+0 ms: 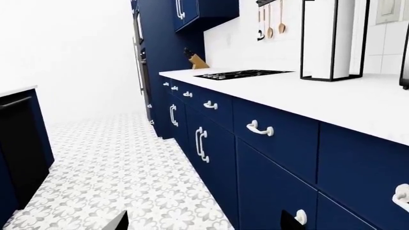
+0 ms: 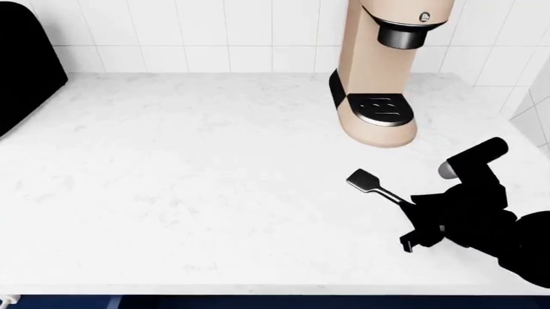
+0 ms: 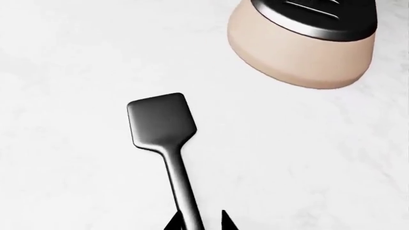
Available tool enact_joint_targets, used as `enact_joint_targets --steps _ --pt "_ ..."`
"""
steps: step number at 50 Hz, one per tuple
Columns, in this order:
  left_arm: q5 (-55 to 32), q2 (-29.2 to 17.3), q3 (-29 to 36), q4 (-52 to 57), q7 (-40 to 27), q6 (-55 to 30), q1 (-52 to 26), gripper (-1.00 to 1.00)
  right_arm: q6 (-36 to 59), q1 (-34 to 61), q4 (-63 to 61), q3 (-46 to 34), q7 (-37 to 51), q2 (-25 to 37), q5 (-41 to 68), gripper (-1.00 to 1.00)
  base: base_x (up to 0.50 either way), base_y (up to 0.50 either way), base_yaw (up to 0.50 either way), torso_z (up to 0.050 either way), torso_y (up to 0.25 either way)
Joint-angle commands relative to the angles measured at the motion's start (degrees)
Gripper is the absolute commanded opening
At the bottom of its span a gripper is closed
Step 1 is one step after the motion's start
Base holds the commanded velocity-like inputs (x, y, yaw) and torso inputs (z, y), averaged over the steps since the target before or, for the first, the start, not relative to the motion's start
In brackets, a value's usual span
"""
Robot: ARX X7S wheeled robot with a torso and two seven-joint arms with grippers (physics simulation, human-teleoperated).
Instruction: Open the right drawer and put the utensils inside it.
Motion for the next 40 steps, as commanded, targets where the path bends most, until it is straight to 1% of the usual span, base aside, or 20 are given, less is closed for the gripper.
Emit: enact_joint_targets --steps 1,7,9,11,13,17,22,25,28,34,38,40 --pt "0.2 0.0 0.0 -0.7 0.0 0.8 0.0 1.0 2.9 -7.9 -0.6 -8.0 -2.0 -2.6 4.6 -1.0 0.0 0.0 0.0 -0.011 0.0" --pt "0.3 0.3 0.1 -1.1 0.1 1.6 -0.3 1.0 4.8 -7.3 -9.7 -8.0 -1.9 -0.2 7.1 -1.0 0.0 0.0 0.0 -0.002 0.0" --pt "0.3 0.3 0.0 -1.3 0.1 1.7 -0.2 1.0 5.0 -7.2 -10.5 -7.9 -1.9 0.0 7.7 -1.0 0.0 0.0 0.0 0.0 0.0" --pt "0.3 0.2 0.0 -1.4 0.0 1.8 -0.2 1.0 6.3 -6.5 -16.0 -7.7 -2.9 1.1 10.4 -1.0 0.0 0.0 0.0 -0.005 0.0" --pt "0.3 0.2 -0.1 -1.7 0.1 2.0 -0.1 1.0 6.8 -6.2 -18.1 -7.6 -2.6 1.3 11.5 -1.0 0.0 0.0 0.0 0.0 0.0" --pt "0.5 0.3 -0.1 -2.1 0.0 2.5 -0.2 1.0 7.9 -5.4 -19.8 -7.6 -1.5 1.0 12.9 -1.0 0.0 0.0 0.0 0.0 0.0" --pt "0.7 0.3 -0.1 -2.5 0.0 3.0 -0.3 1.0 6.8 -5.4 -19.8 -6.8 -1.2 1.1 13.4 -1.0 0.0 0.0 0.0 -0.002 0.0" --pt "0.7 0.2 -0.1 -2.4 0.0 2.7 -0.2 1.0 5.7 -5.4 -21.0 -5.9 0.4 1.8 13.2 -1.0 0.0 0.0 0.0 0.0 0.0" --pt "0.8 0.1 -0.1 -2.3 0.0 2.5 -0.2 1.0 5.4 -4.4 -23.8 -4.4 1.4 3.5 15.4 -1.0 0.0 0.0 0.0 0.0 0.0" --pt "1.0 0.2 0.0 -3.2 0.0 3.1 -0.3 1.0 7.0 -0.8 -30.3 -2.2 4.9 5.9 19.8 -1.0 0.0 0.0 0.0 -0.002 0.0" --pt "1.1 0.1 0.0 -4.1 -0.1 3.8 -0.1 1.0 8.7 1.3 -36.0 -1.7 7.8 6.4 22.0 -1.0 0.0 0.0 0.0 0.0 0.0" --pt "1.3 0.0 -0.1 -4.5 -0.2 4.1 0.1 1.0 10.6 4.6 -37.9 -1.0 9.8 6.5 25.7 -1.0 0.0 0.0 0.0 0.0 0.0"
